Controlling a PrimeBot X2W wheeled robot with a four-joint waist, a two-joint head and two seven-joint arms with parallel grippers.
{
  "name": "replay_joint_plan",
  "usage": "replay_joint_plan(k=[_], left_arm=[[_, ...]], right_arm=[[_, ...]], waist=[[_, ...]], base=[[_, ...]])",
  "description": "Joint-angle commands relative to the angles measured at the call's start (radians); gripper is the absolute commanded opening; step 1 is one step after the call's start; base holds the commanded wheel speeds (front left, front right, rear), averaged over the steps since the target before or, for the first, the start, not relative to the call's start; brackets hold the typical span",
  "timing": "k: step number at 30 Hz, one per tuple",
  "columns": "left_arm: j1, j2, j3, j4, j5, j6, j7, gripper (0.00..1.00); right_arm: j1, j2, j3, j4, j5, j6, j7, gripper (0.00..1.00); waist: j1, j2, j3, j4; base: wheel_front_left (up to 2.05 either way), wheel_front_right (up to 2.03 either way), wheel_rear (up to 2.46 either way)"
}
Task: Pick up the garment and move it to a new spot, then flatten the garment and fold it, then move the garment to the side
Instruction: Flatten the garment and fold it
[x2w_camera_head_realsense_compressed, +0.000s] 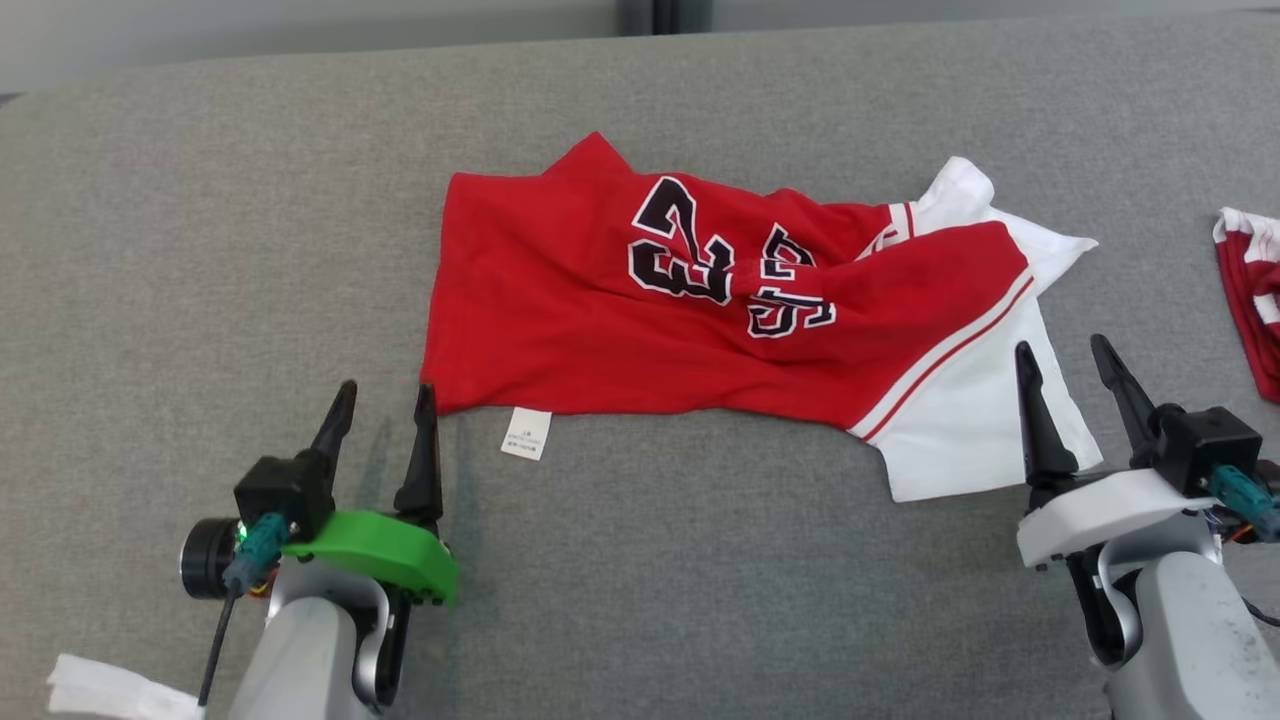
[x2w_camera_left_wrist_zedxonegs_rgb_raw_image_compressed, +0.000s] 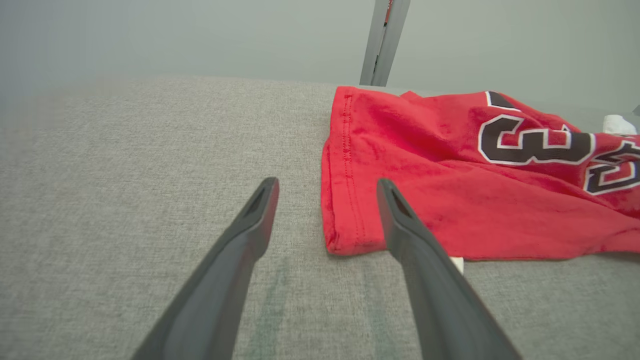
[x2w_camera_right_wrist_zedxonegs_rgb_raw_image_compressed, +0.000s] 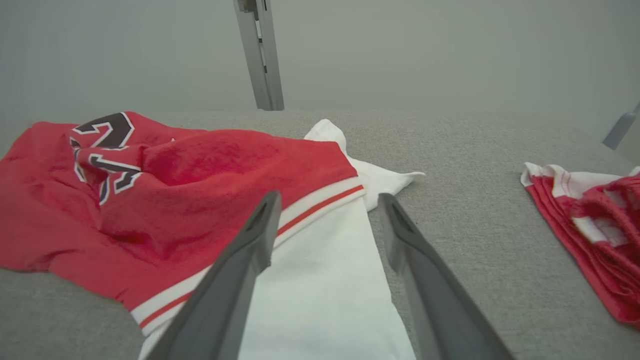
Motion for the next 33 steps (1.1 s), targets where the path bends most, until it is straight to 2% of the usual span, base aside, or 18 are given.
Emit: replay_joint_plan(k=[1, 6, 14, 15, 16, 17, 18, 19, 22, 28, 29, 30, 33], left_arm=[[-0.033, 0.007, 0.008, 0.015, 0.011, -0.002, -0.003, 1.00], [-0.101, 0.021, 0.011, 0.080, 0.014, -0.002, -0.003, 1.00], [-0.104, 0.017, 0.031, 0.242, 0.049, -0.001, 0.006, 1.00], [-0.101, 0.015, 0.031, 0.262, 0.052, 0.002, 0.008, 0.96], [-0.096, 0.012, 0.029, 0.284, 0.055, 0.002, 0.012, 0.55], [-0.093, 0.010, 0.024, 0.304, 0.056, 0.001, 0.014, 0.40], [-0.088, 0.007, 0.014, 0.324, 0.056, 0.001, 0.014, 0.03], [-0.087, 0.004, 0.007, 0.335, 0.053, 0.000, 0.015, 0.00], [-0.077, 0.000, -0.010, 0.346, 0.044, -0.001, 0.015, 0.00], [-0.063, 0.003, -0.015, 0.292, 0.027, -0.001, 0.010, 0.00], [-0.062, 0.003, -0.015, 0.284, 0.025, -0.001, 0.009, 0.00], [-0.060, 0.003, -0.015, 0.274, 0.024, -0.001, 0.008, 0.00], [-0.049, 0.003, -0.018, 0.252, 0.020, -0.002, 0.006, 0.00]], right_arm=[[-0.014, 0.003, 0.001, -0.001, -0.005, -0.002, 0.000, 1.00], [-0.040, 0.014, 0.011, 0.005, -0.012, -0.002, 0.000, 1.00], [-0.025, 0.019, -0.006, 0.020, -0.010, -0.002, 0.000, 1.00], [-0.023, 0.019, -0.007, 0.023, -0.008, -0.002, 0.000, 1.00], [-0.021, 0.019, -0.007, 0.029, -0.007, -0.002, 0.000, 1.00], [-0.017, 0.019, -0.007, 0.036, -0.006, -0.002, 0.000, 1.00], [-0.014, 0.019, -0.008, 0.043, -0.006, -0.002, 0.000, 1.00], [-0.013, 0.019, -0.008, 0.050, -0.006, -0.002, 0.000, 1.00], [-0.007, 0.019, -0.005, 0.082, -0.014, -0.002, 0.000, 1.00], [-0.001, 0.019, 0.017, 0.178, -0.010, -0.002, 0.001, 1.00], [-0.002, 0.019, 0.018, 0.195, -0.010, -0.002, 0.002, 0.86], [-0.003, 0.020, 0.016, 0.213, -0.011, -0.002, 0.003, 0.01], [-0.006, 0.021, 0.006, 0.236, -0.001, -0.002, 0.004, 0.00]], waist=[[0.0000, 0.0000, 0.065, -0.051], [0.0000, 0.0000, 0.111, -0.091], [0.0000, 0.0000, 0.127, -0.116], [0.0000, 0.0000, 0.127, -0.115], [0.0000, 0.0000, 0.126, -0.114], [0.0000, 0.0000, 0.124, -0.112], [0.0000, 0.0000, 0.121, -0.109], [0.0000, 0.0000, 0.119, -0.106], [0.0000, 0.0000, 0.110, -0.094], [0.0000, 0.0000, 0.096, -0.073], [0.0000, 0.0000, 0.093, -0.070], [0.0000, 0.0000, 0.088, -0.067], [0.0000, 0.0000, 0.071, -0.060]], base=[[0.00, 0.00, 0.00], [0.00, 0.00, 0.00], [0.00, 0.00, 0.00], [0.00, 0.00, 0.00], [0.00, 0.00, 0.00], [0.00, 0.00, 0.00], [0.00, 0.00, 0.00], [0.00, 0.00, 0.00], [0.00, 0.00, 0.00], [0.00, 0.00, 0.00], [0.00, 0.00, 0.00], [0.00, 0.00, 0.00], [0.00, 0.00, 0.00]])
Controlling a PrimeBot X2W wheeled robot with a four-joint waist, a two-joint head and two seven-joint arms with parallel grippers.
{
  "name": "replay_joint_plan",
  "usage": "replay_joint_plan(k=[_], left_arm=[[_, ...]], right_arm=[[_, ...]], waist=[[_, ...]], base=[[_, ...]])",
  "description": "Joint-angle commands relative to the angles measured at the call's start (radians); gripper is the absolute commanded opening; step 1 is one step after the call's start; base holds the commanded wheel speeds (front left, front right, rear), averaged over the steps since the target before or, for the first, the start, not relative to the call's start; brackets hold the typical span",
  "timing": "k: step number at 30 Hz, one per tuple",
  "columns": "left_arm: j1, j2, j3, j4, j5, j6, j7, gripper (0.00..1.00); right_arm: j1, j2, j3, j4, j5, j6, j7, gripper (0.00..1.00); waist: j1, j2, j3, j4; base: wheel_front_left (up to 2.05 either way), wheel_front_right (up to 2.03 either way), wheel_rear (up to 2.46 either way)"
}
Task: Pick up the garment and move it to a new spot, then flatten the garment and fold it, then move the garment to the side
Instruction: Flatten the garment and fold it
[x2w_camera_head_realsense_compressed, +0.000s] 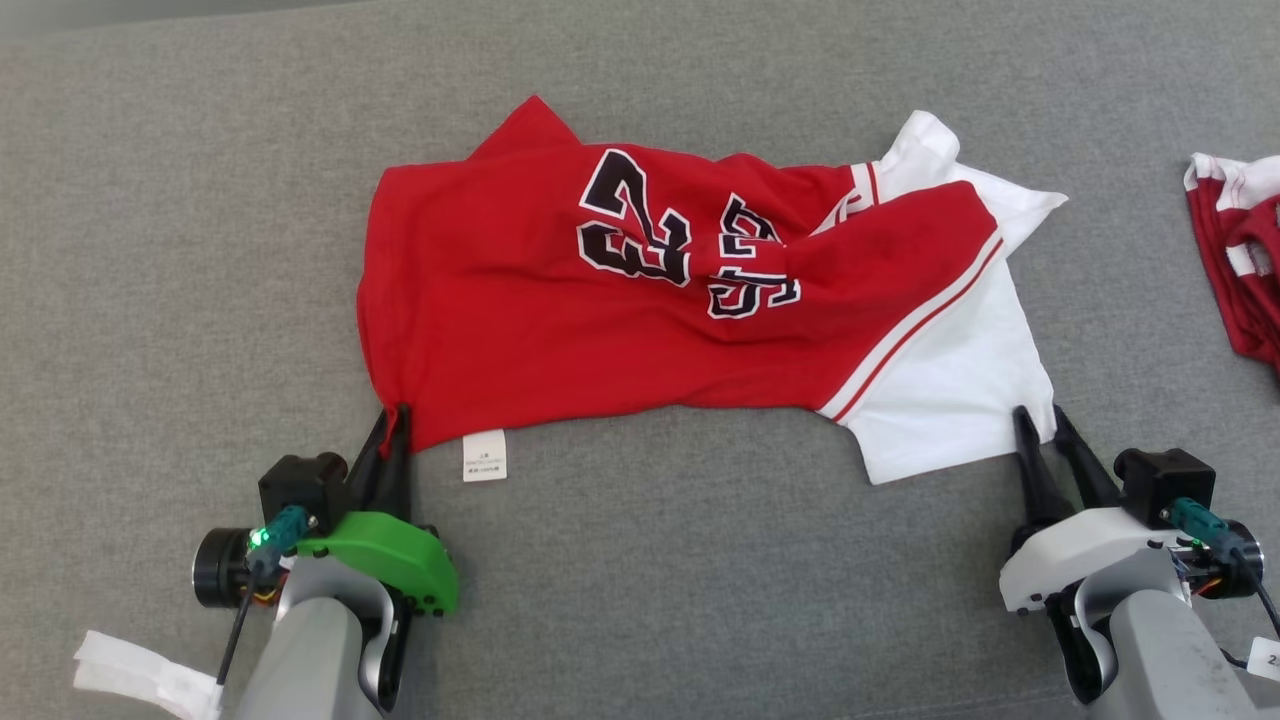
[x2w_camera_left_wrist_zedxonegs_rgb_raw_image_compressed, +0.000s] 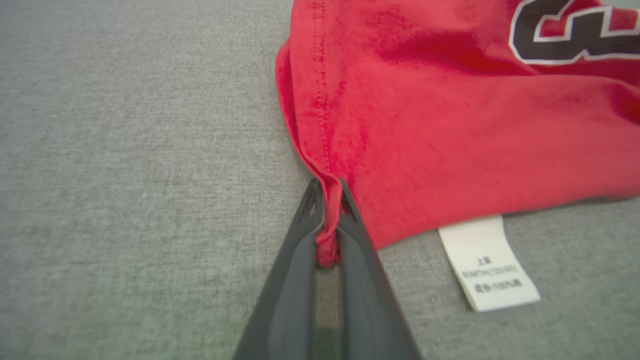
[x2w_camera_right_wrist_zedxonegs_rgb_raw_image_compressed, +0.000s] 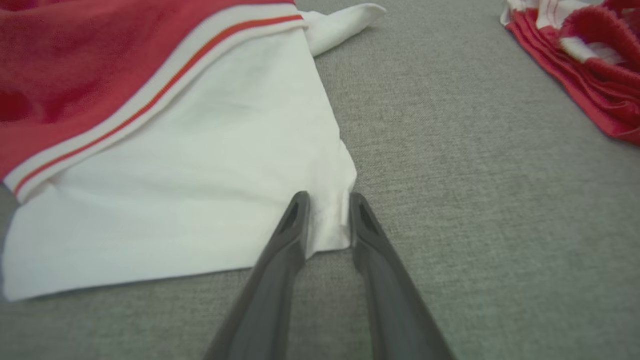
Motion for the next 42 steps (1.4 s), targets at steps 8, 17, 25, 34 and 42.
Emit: replay_joint_plan(k=[8, 17, 25, 34, 42], left_arm=[[0.104, 0.002, -0.009, -0.102, -0.036, -0.002, 0.009, 0.00], [0.122, 0.021, -0.010, -0.334, -0.099, -0.002, 0.009, 0.00], [-0.061, 0.140, -0.030, -0.586, -0.296, -0.001, 0.128, 0.00], [-0.339, 0.218, 0.031, -0.661, -0.381, 0.027, 0.344, 0.00], [-0.579, 0.218, 0.043, -0.435, -0.365, 0.039, 0.321, 0.00]], right_arm=[[0.049, -0.001, -0.022, -0.152, 0.094, -0.002, 0.005, 0.00], [0.013, -0.020, -0.020, -0.464, 0.279, -0.002, 0.005, 0.00], [-0.182, -0.131, 0.014, -0.627, 0.380, -0.002, 0.007, 0.00], [-0.529, -0.236, 0.096, -0.549, 0.328, -0.002, 0.097, 0.00], [-0.856, -0.217, 0.167, -0.281, 0.195, -0.002, 0.053, 0.00]], waist=[[0.0000, 0.0000, -0.098, 0.019], [0.0000, 0.0000, -0.211, 0.040], [0.0000, 0.0000, -0.260, 0.056], [0.0000, 0.0000, -0.123, 0.059], [0.0000, 0.0000, 0.034, 0.044]], base=[[0.00, 0.00, 0.00], [0.00, 0.00, 0.00], [0.00, 0.00, 0.00], [0.00, 0.00, 0.00], [0.00, 0.00, 0.00]])
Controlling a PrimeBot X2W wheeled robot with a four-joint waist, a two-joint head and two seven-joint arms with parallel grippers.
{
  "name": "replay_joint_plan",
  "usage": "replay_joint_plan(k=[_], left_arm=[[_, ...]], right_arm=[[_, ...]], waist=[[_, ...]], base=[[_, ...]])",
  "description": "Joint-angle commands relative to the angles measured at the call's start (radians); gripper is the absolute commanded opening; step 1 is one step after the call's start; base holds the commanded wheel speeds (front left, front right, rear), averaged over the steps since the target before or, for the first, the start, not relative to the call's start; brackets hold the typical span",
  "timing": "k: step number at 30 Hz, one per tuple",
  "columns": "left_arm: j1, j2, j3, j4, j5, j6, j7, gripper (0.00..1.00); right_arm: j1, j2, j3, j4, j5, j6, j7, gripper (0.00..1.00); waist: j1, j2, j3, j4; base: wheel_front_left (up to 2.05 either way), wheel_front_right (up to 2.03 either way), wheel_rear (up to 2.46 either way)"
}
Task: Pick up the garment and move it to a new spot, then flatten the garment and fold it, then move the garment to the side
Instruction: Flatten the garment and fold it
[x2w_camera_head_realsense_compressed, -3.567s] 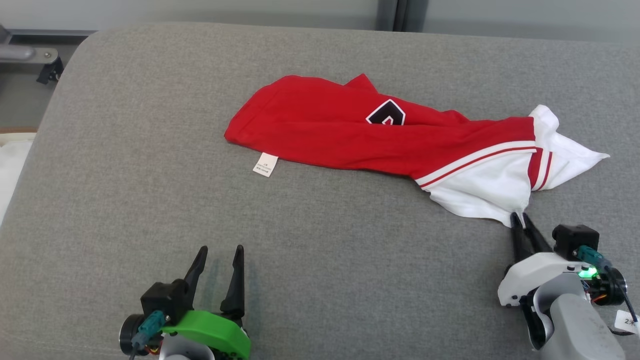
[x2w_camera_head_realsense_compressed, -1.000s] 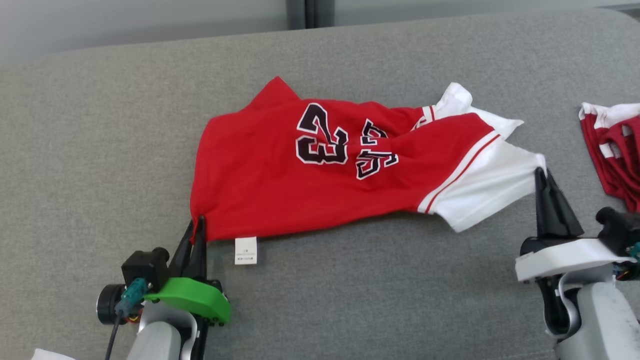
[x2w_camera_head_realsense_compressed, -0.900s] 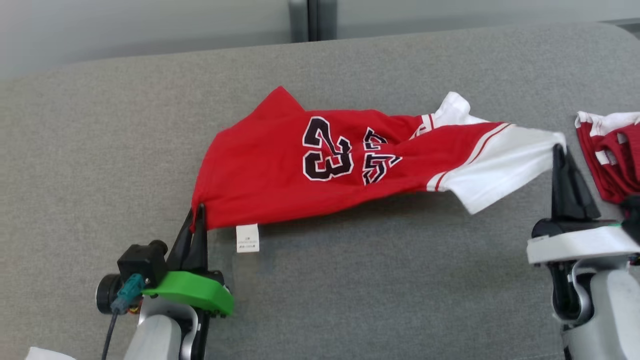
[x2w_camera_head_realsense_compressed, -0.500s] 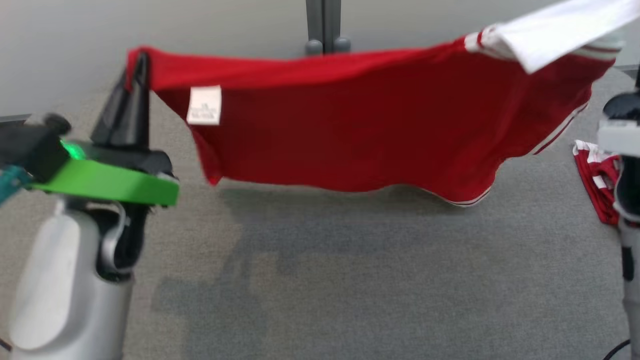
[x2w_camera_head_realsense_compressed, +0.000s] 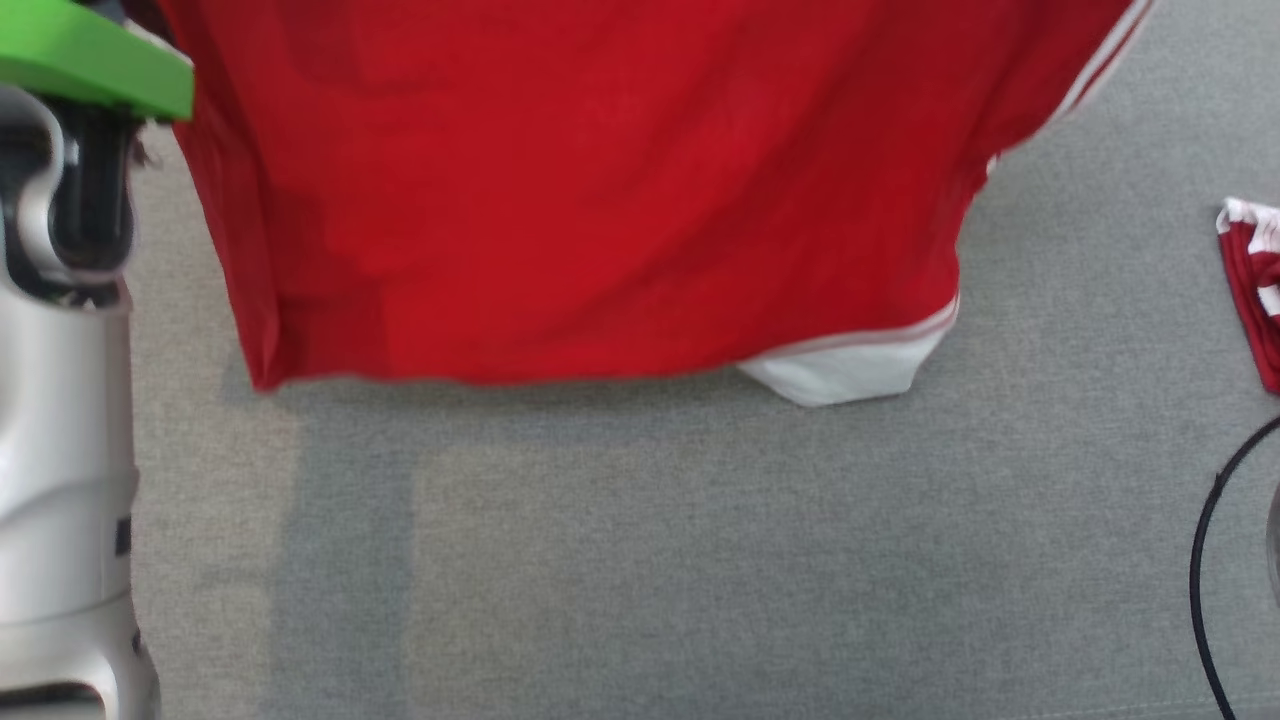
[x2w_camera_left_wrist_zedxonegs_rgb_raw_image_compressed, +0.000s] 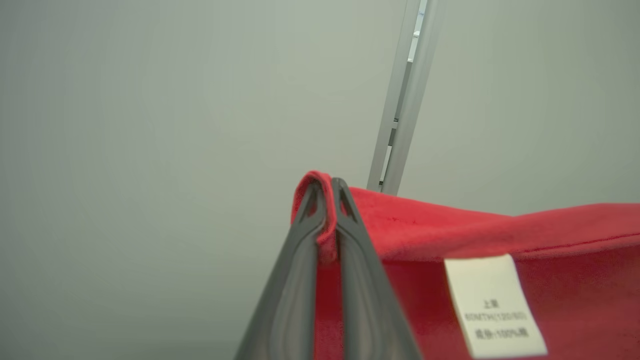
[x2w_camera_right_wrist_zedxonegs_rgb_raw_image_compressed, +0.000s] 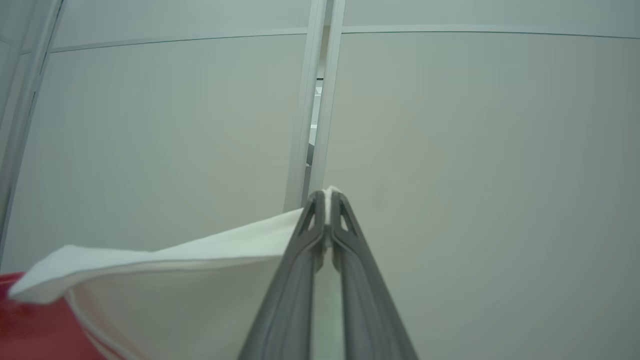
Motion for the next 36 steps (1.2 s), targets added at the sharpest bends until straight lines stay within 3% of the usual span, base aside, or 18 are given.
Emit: replay_joint_plan(k=[1, 6, 11, 17, 21, 29, 36], left_arm=[[-0.061, 0.004, 0.000, 0.031, 0.023, 0.005, -0.025, 0.00], [-0.217, -0.008, -0.002, 0.166, 0.066, 0.003, -0.144, 0.00], [-0.229, -0.013, 0.014, 0.261, 0.060, -0.002, -0.241, 0.00], [-0.059, -0.021, 0.007, 0.369, 0.063, -0.014, -0.301, 0.00], [0.142, -0.044, -0.005, 0.414, 0.087, -0.024, -0.322, 0.00], [0.489, -0.146, 0.109, 0.372, 0.140, -0.031, -0.322, 0.00], [0.717, -0.199, 0.148, 0.296, 0.185, -0.033, -0.322, 0.00]], right_arm=[[-0.063, 0.007, -0.008, 0.035, -0.025, -0.002, -0.019, 0.00], [-0.245, 0.034, -0.049, 0.140, -0.126, -0.002, -0.055, 0.00], [-0.254, 0.045, -0.105, 0.105, -0.152, -0.002, -0.057, 0.00], [-0.022, 0.050, -0.099, 0.070, -0.097, -0.002, -0.058, 0.00], [0.265, 0.073, -0.090, 0.011, -0.050, -0.003, -0.058, 0.00], [0.729, 0.134, -0.161, -0.036, 0.029, -0.003, -0.058, 0.00], [0.953, 0.164, -0.182, -0.044, 0.074, -0.003, -0.058, 0.00]], waist=[[0.0000, 0.0000, 0.110, -0.017], [0.0000, 0.0000, 0.147, -0.025], [0.0000, 0.0000, 0.144, -0.029], [0.0000, 0.0000, 0.129, -0.042], [0.0000, 0.0000, 0.119, -0.062], [0.0000, 0.0000, 0.055, -0.082], [0.0000, 0.0000, -0.041, -0.090]], base=[[0.00, 0.00, 0.00], [0.00, 0.00, 0.00], [0.00, 0.00, 0.00], [0.00, 0.00, 0.00], [0.00, 0.00, 0.00], [0.00, 0.00, 0.00], [0.00, 0.00, 0.00]])
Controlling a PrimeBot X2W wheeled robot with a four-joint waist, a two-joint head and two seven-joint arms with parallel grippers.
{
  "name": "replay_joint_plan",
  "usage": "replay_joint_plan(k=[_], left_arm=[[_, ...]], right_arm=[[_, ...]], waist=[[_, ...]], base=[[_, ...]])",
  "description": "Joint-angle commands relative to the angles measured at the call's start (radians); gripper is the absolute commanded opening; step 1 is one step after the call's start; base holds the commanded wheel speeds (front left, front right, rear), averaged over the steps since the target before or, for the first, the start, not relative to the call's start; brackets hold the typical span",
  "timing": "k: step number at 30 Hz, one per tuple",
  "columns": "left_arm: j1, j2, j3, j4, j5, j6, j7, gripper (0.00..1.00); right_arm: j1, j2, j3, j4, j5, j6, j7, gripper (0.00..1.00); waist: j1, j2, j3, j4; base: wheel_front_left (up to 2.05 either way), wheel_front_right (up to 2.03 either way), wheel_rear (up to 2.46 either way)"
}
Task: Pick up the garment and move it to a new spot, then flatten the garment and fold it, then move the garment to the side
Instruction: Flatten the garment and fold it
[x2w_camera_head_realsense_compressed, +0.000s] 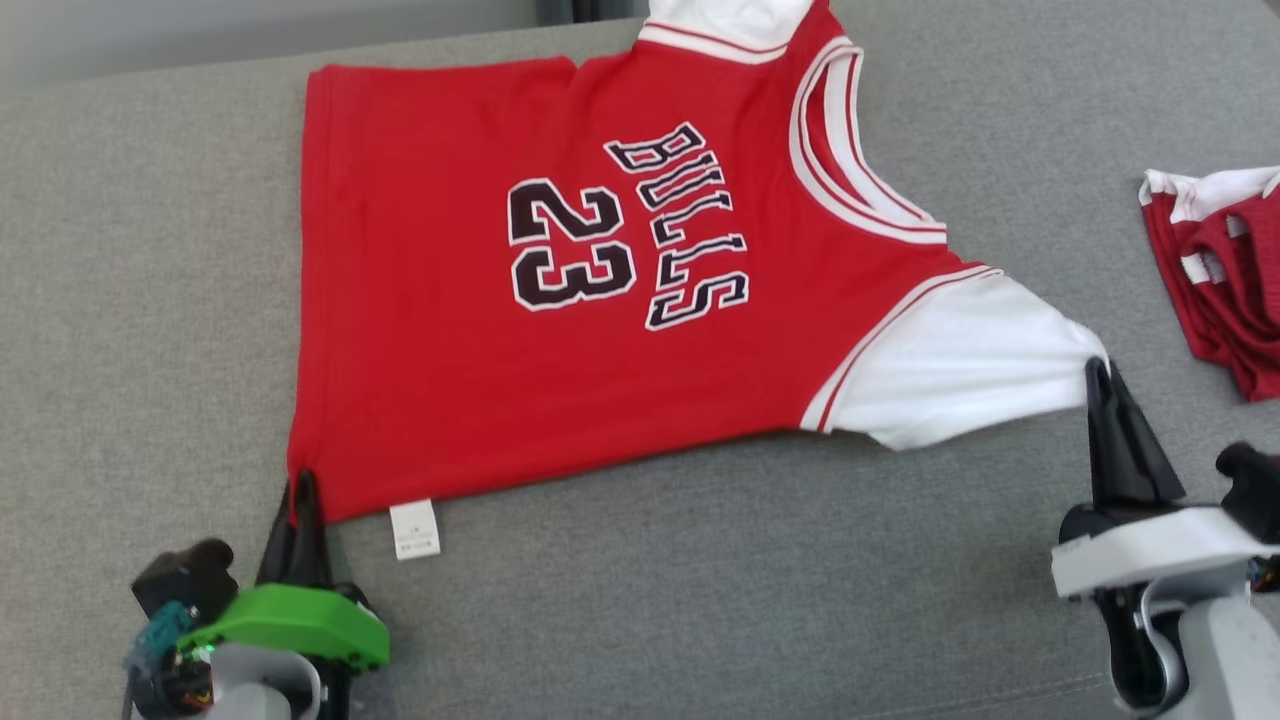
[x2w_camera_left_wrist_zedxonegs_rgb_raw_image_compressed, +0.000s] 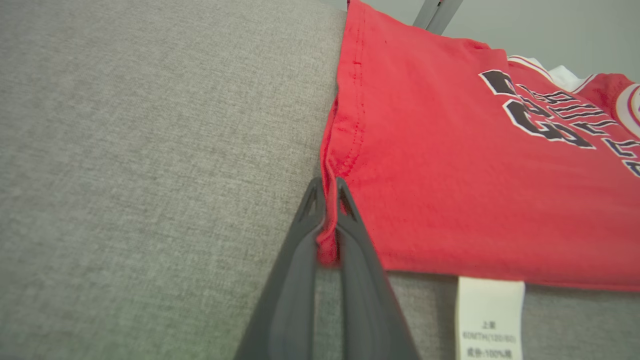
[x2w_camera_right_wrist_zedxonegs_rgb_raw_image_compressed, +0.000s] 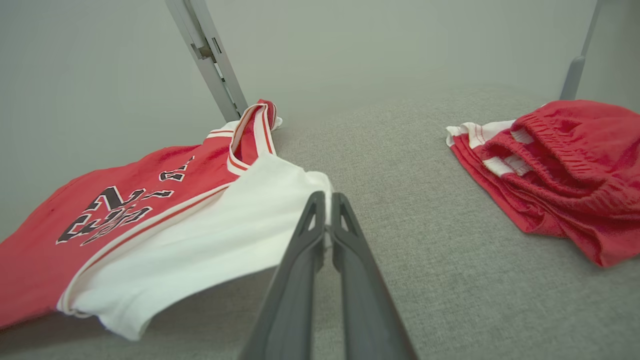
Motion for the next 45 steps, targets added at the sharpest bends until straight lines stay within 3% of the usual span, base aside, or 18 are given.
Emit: replay_joint_plan(k=[1, 9, 16, 25, 36, 45], left_arm=[[0.046, 0.009, 0.003, -0.013, 0.017, 0.004, -0.005, 0.00], [0.231, 0.001, -0.035, -0.131, -0.019, 0.004, -0.004, 0.00], [0.309, 0.000, -0.078, -0.225, -0.045, 0.004, -0.004, 0.00], [0.183, -0.001, -0.140, -0.324, -0.047, 0.003, -0.004, 0.00], [-0.031, -0.001, -0.162, -0.218, -0.041, 0.003, -0.003, 0.00], [-0.122, -0.001, -0.165, -0.166, 0.003, 0.003, -0.003, 0.00]], right_arm=[[0.044, -0.008, -0.009, -0.003, 0.006, -0.005, -0.004, 0.00], [0.256, -0.006, 0.012, 0.012, 0.018, -0.005, -0.004, 0.00], [0.329, 0.006, -0.016, -0.025, 0.034, -0.004, -0.004, 0.00], [0.134, 0.023, -0.001, -0.096, 0.047, -0.004, -0.004, 0.00], [-0.175, 0.017, 0.045, 0.068, -0.058, -0.004, -0.004, 0.00], [-0.307, 0.019, 0.019, 0.132, -0.141, -0.004, -0.004, 0.00]], waist=[[0.0000, 0.0000, -0.058, -0.005], [0.0000, 0.0000, -0.131, 0.022], [0.0000, 0.0000, -0.137, 0.038], [0.0000, 0.0000, -0.064, 0.053], [0.0000, 0.0000, 0.046, 0.061], [0.0000, 0.0000, 0.101, 0.064]], base=[[0.00, 0.00, 0.00], [0.00, 0.00, 0.00], [0.00, 0.00, 0.00], [0.00, 0.00, 0.00], [0.00, 0.00, 0.00], [0.00, 0.00, 0.00]])
